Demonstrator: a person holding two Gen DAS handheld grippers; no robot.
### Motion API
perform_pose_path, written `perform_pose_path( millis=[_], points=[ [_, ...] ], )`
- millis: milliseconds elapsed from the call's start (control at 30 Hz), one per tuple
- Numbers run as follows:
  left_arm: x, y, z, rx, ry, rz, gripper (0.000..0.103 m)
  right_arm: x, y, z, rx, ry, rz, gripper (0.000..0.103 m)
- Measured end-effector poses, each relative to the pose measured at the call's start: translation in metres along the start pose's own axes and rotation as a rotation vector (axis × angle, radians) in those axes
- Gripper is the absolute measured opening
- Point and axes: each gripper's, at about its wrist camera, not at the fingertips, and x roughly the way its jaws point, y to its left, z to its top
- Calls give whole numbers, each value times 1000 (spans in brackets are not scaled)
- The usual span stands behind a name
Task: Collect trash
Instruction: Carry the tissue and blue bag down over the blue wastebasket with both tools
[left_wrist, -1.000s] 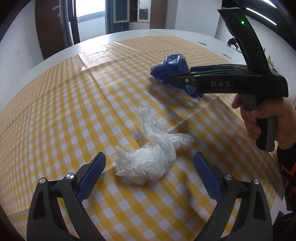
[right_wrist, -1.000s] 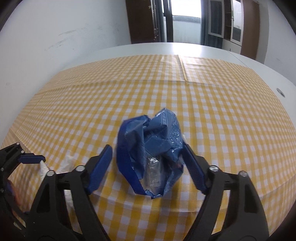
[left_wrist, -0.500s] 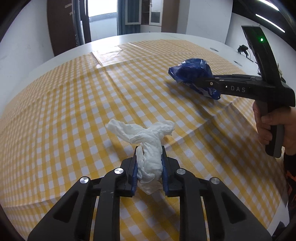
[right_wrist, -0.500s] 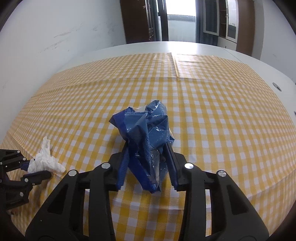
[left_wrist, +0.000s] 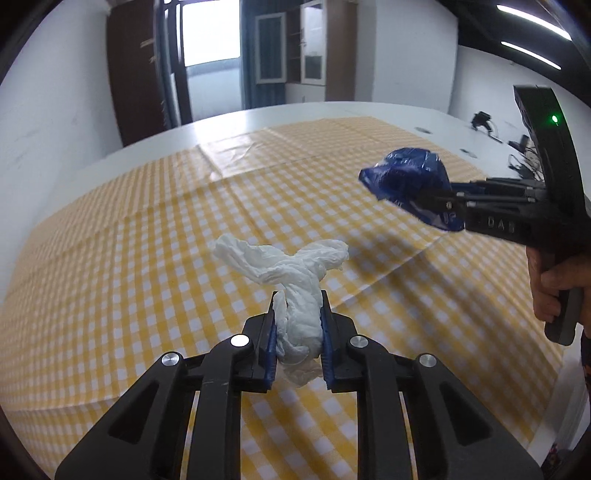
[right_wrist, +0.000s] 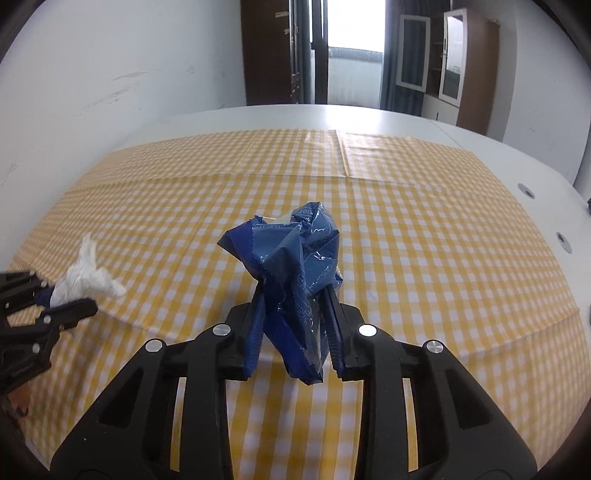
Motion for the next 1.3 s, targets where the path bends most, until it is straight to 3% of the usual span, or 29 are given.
perform_pose_path(
  millis=[100, 300, 600, 833, 1300],
  points=[
    [-11, -6, 2, -38, -6, 16, 17, -28, -1, -20, 26, -15, 27, 28],
    [-64, -46, -20, 8, -17, 20, 17, -90, 2, -60, 26, -53, 55, 28],
    [-132, -75, -101, -131, -46, -32, 17, -149, 28, -114, 37, -101, 132, 28],
    [-188, -97, -156, -221, -124, -74, 17, -199, 54, -169, 13, -150, 193, 28],
    [-228, -145, -240, -247, -104, -85, 17, -259, 82, -279, -22, -131, 285, 28]
  ],
)
